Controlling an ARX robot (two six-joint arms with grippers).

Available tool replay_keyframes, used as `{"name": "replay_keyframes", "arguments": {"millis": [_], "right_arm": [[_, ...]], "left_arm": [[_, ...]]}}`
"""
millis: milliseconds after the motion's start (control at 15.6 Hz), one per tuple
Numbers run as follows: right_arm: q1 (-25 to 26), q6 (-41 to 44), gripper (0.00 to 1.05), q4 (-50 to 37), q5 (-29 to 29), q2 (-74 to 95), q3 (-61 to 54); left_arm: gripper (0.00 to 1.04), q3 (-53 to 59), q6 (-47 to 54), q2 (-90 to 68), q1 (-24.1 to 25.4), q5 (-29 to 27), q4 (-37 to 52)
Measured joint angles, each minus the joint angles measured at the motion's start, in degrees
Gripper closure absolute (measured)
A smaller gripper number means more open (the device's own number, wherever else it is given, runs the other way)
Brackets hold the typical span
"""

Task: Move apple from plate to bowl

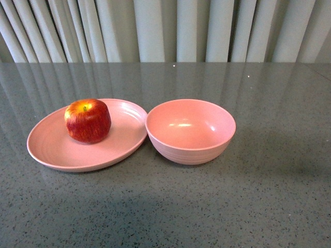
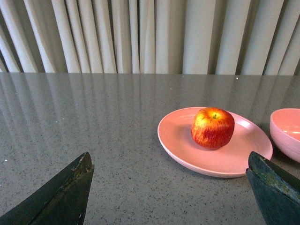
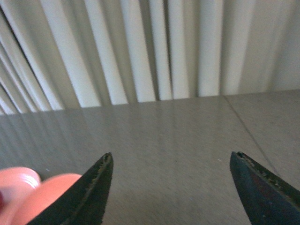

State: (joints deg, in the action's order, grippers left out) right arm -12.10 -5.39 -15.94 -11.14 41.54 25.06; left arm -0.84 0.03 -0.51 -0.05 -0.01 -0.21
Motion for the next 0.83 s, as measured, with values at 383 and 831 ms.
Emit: {"name": "replay_keyframes", "arguments": {"millis": [383, 831], "right_arm": [[8.0, 4.8, 1.03, 7.9, 8.0, -26.8, -18.1], [12.1, 5.0, 1.03, 16.0, 11.1, -39.0, -22.2]], "left_arm": [[0.07, 0.0, 0.0, 0.0, 0.0, 0.0, 0.0], [0.07, 0.0, 0.0, 0.0, 0.0, 0.0, 0.0]]}}
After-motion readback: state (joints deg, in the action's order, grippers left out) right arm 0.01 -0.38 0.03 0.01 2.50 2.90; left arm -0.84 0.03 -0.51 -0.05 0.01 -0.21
